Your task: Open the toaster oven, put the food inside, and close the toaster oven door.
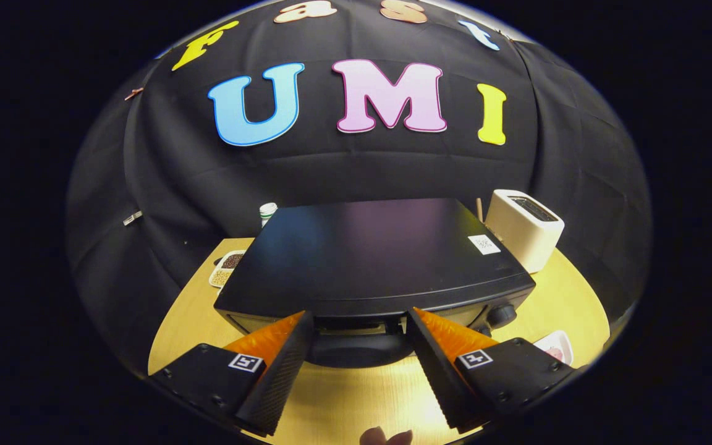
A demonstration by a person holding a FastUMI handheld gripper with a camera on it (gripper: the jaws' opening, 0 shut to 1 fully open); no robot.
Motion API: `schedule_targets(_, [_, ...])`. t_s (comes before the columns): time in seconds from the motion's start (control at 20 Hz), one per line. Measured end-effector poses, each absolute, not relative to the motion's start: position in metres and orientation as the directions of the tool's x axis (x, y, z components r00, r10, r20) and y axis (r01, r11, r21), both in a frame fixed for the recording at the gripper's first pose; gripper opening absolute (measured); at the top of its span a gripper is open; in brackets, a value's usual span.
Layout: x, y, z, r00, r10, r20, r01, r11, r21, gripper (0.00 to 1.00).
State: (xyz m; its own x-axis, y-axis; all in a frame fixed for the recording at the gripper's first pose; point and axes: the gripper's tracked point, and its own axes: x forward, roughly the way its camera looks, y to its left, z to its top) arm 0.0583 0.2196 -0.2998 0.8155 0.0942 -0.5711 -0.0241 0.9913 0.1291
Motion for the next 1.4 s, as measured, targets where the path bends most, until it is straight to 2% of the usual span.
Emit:
schedule_targets(0.3, [0.048, 0.224, -0.303, 0.810, 0.094, -0.579, -0.049, 0.994, 0.093, 0.99])
schedule_targets(0.65, [-0.002, 0.221, -0.314, 0.771, 0.125, -0.625, -0.053, 0.990, 0.133, 0.99])
schedule_targets(0.9, [-0.044, 0.219, -0.340, 0.717, 0.136, -0.683, -0.081, 0.990, 0.111, 0.99])
schedule_targets(1.15, [-0.079, 0.214, -0.387, 0.601, 0.159, -0.783, -0.065, 0.987, 0.150, 0.99])
schedule_targets(1.4, [-0.090, 0.199, -0.397, 0.577, 0.197, -0.792, -0.103, 0.980, 0.169, 0.99])
